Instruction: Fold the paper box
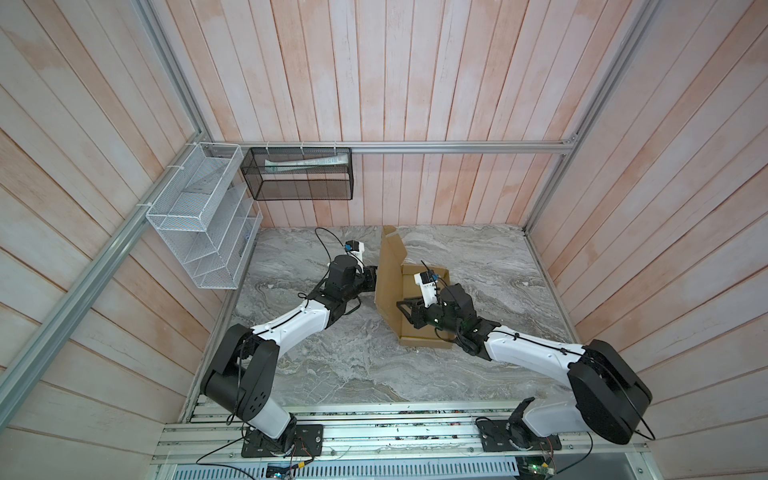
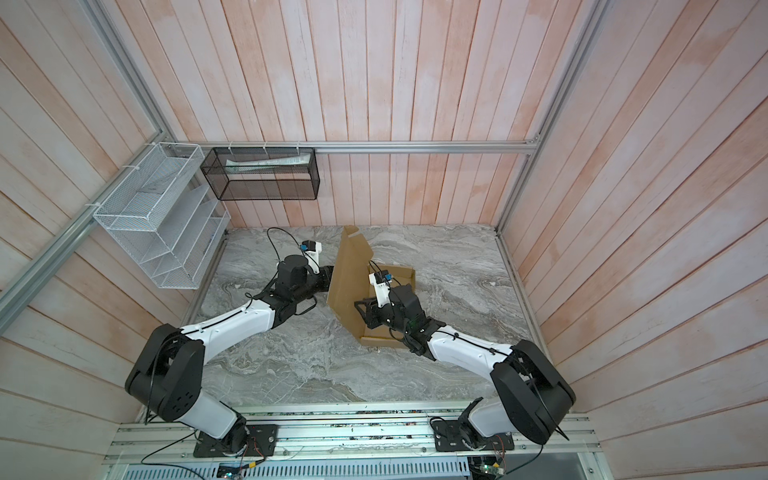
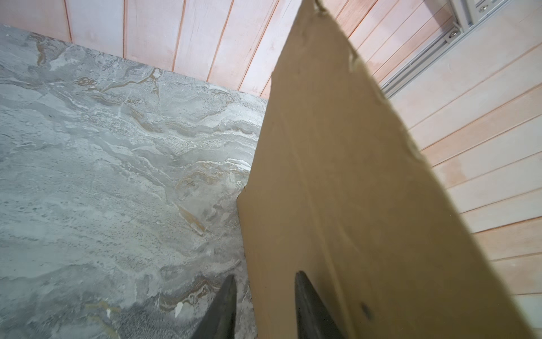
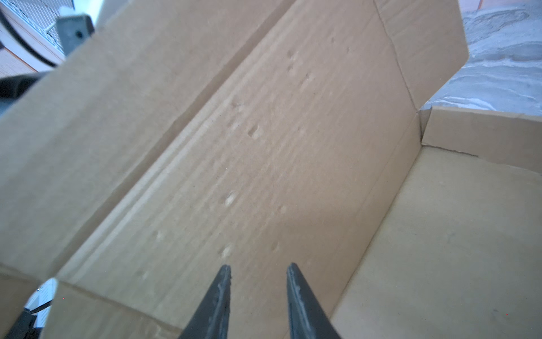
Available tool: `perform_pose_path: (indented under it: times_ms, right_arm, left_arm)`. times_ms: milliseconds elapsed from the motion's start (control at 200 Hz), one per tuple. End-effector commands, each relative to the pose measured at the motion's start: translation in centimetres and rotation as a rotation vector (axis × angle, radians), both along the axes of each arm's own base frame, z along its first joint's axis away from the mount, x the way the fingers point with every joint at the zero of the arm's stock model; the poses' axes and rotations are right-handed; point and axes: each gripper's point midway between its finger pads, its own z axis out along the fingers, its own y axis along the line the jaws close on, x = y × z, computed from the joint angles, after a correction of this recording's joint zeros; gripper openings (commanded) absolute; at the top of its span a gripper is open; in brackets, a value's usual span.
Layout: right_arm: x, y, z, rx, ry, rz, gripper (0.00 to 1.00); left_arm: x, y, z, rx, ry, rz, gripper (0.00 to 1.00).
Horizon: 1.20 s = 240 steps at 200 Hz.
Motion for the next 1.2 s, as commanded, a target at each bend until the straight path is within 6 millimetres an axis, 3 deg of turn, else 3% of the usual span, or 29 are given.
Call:
perform_pose_path:
  times_ms: [0, 430, 830, 1195]
  right_arm:
    - [0.0, -0.9, 0.1, -0.007, -0.008, -0.031, 0.34]
    - [-0.7, -3.0, 0.1, -0.027, -0.013, -0.086, 0.34]
    - [-1.3, -4.7, -1.0, -0.035, 0.004, -0.133, 0.34]
    - [-1.3, -5.9, -1.9, -0.043, 0.042, -0.190, 0.34]
  left_arm:
    - [-1.0, 1.2, 0.8, 0.012, -0.033, 0.023, 0.36]
    - [-5.2, 4.9, 1.8, 0.022, -0.051, 0.094, 0.41]
    - [-9.0, 7.6, 0.5, -0.002, -0.019, 0.151, 0.43]
    - [-13.2, 8.0, -0.1, -0.068, 0.045, 0.127, 0.43]
